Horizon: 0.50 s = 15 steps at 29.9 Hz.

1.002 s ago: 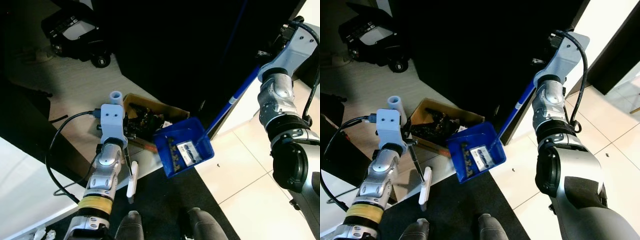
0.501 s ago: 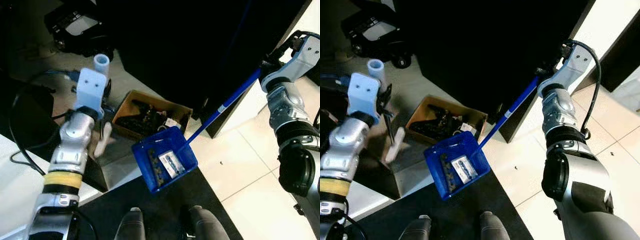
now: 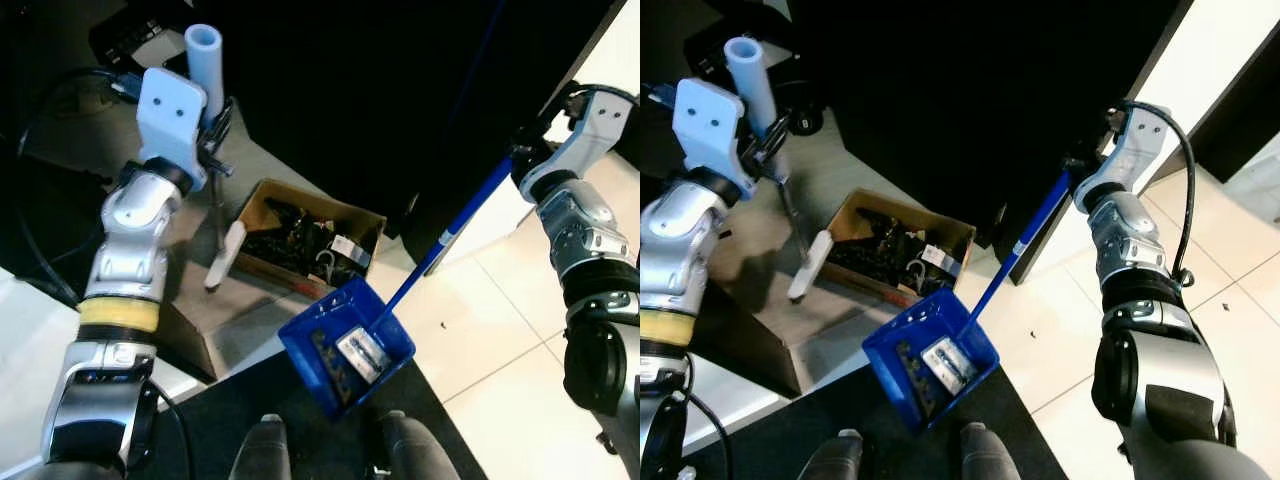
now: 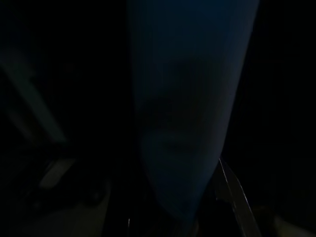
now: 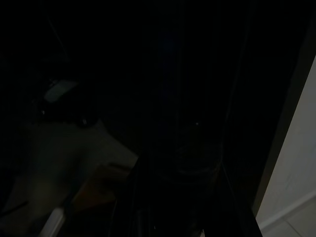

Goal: Sweep floor

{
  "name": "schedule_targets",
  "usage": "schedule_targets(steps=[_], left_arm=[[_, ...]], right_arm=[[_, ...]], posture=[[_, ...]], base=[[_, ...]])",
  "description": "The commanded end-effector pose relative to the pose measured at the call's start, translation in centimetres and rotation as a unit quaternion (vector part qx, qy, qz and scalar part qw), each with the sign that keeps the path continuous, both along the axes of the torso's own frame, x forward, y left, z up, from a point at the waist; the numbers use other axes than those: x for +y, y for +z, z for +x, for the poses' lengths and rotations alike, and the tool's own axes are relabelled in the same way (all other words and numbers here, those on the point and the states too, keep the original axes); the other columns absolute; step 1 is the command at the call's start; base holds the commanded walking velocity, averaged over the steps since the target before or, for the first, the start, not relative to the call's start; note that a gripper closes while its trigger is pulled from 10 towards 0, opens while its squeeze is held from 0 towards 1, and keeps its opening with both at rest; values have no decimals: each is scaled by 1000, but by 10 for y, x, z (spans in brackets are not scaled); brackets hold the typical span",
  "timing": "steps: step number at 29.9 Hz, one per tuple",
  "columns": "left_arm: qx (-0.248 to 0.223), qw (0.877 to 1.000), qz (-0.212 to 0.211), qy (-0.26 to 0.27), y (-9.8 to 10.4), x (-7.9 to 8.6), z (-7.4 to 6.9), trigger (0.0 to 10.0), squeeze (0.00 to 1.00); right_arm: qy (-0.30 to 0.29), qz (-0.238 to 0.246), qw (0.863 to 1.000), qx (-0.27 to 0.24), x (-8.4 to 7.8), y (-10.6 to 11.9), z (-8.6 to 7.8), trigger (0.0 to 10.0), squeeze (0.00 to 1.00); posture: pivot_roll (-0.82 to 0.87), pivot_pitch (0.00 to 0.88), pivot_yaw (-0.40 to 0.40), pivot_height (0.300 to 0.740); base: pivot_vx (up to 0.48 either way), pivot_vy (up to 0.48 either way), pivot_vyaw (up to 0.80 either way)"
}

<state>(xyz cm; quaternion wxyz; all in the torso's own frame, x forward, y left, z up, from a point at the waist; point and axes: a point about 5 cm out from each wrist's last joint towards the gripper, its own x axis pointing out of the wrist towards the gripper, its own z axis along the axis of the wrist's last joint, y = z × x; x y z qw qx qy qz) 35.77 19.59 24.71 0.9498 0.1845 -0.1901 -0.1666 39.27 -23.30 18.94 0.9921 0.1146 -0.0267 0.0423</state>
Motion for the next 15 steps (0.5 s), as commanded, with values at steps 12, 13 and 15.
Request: schedule_targets(steps=[12, 13, 15], left_arm=[[-44, 992, 57, -103, -8, -64, 18, 10000, 0], [-39, 989, 85, -117, -15, -72, 18, 10000, 0], [-35, 984, 116, -131, -22, -80, 18, 10000, 0]], right_arm=[[-1, -23, 999, 28, 8, -32, -15, 10000, 0], [-1, -23, 999, 31, 8, -36, -17, 10000, 0], [-2, -24, 999, 32, 9, -38, -19, 10000, 0]], posture=[[-44, 157, -26, 740], [-47, 159, -21, 740], [-49, 162, -18, 740]], base=[[0, 0, 0], [0, 0, 0], [0, 0, 0]])
